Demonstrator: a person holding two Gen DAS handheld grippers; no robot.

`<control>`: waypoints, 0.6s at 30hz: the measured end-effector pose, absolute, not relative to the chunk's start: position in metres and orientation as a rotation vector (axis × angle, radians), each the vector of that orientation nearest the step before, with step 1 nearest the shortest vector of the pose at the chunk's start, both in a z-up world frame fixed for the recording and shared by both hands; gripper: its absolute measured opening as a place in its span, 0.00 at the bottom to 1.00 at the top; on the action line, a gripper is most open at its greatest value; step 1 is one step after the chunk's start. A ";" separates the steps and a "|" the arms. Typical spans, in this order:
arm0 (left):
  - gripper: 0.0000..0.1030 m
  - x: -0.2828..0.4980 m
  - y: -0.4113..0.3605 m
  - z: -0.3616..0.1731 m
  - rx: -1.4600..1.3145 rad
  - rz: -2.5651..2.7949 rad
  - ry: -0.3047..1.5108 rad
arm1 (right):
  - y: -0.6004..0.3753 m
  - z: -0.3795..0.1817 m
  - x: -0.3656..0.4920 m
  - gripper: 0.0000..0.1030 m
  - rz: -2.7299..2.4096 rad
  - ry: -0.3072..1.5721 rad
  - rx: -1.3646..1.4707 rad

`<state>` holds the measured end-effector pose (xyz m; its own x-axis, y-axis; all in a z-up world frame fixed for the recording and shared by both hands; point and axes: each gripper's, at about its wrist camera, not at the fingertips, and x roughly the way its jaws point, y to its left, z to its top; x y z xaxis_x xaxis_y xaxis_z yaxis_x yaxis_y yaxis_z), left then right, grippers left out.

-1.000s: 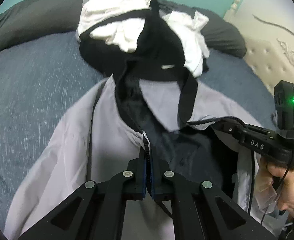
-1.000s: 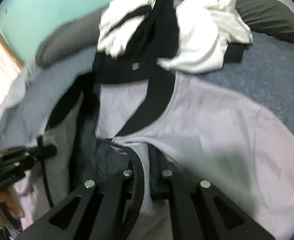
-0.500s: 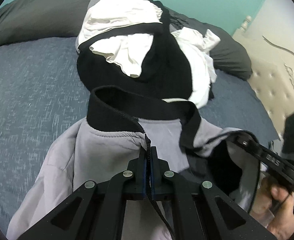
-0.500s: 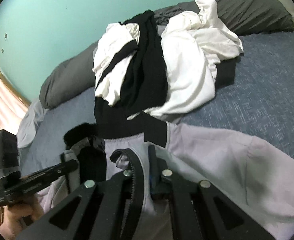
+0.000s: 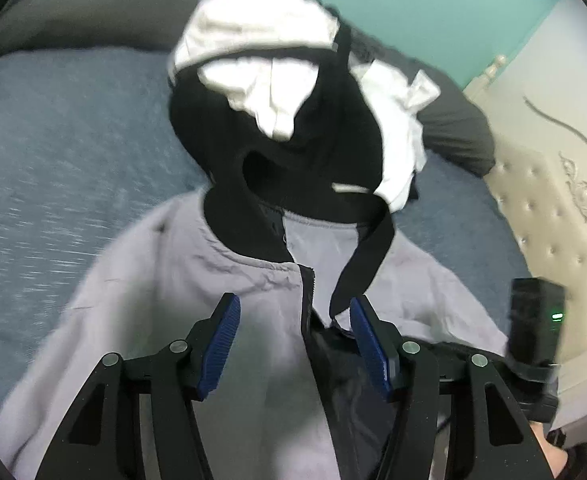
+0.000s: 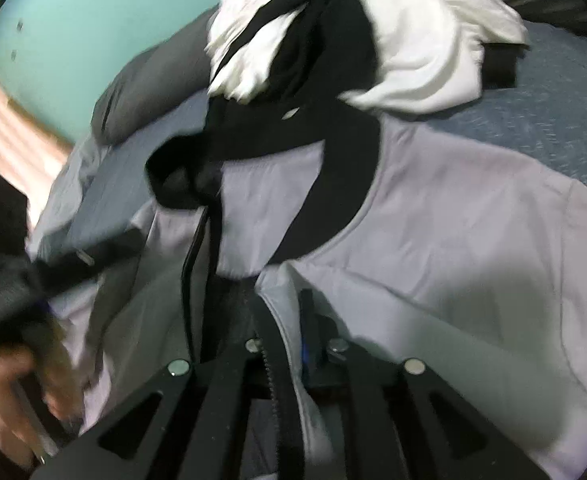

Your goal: Fold clothes

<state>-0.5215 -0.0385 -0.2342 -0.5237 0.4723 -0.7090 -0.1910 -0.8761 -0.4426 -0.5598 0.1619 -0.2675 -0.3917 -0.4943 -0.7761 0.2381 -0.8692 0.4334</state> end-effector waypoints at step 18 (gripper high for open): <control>0.63 -0.321 -0.102 -0.235 -1.137 2.524 -0.420 | 0.178 -0.192 -0.512 0.47 -2.347 -0.240 1.328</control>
<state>-0.3215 -0.1019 -0.2353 -0.6221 0.4199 -0.6608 -0.1831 -0.8986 -0.3986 -0.5117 0.1780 -0.1922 -0.4482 -0.4482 -0.7735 0.2821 -0.8919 0.3533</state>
